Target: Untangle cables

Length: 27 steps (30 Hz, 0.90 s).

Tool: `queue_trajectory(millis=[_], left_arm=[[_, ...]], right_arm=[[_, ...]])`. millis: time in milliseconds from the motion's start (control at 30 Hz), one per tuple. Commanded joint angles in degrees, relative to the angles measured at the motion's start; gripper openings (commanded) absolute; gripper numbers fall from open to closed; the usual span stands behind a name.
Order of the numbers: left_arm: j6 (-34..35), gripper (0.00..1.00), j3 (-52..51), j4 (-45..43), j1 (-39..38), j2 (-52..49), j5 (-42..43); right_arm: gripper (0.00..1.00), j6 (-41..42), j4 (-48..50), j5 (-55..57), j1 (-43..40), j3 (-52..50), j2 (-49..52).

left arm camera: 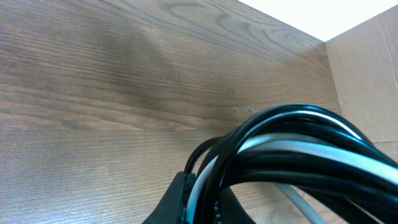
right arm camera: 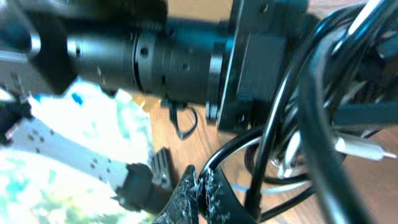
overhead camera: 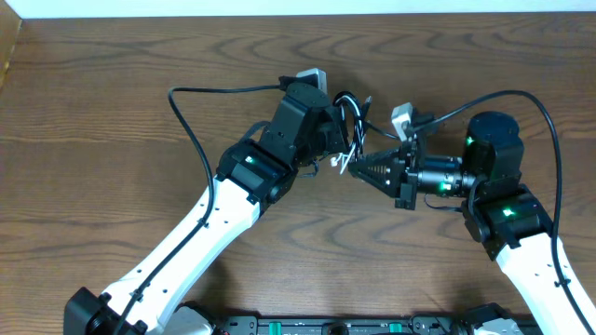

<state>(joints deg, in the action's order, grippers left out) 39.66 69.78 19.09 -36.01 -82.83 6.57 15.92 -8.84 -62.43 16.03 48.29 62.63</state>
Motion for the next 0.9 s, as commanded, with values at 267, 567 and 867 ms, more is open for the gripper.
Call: queue_trajectory(millis=[267, 567, 867], left_arm=[[0.3, 0.08, 1.0, -0.2, 1.7, 0.2, -0.6], [2.3, 0.07, 1.0, -0.7, 2.5, 0.2, -0.6], [7.0, 0.07, 1.0, -1.9, 2.5, 0.2, -3.1]], right_arm=[[0.01, -19.5, -7.4, -6.0, 0.6, 0.3, -0.2], [0.01, -26.4, -11.9, -8.7, 0.6, 0.3, -0.2], [0.01, -26.3, -13.3, -8.0, 0.6, 0.3, -0.3]])
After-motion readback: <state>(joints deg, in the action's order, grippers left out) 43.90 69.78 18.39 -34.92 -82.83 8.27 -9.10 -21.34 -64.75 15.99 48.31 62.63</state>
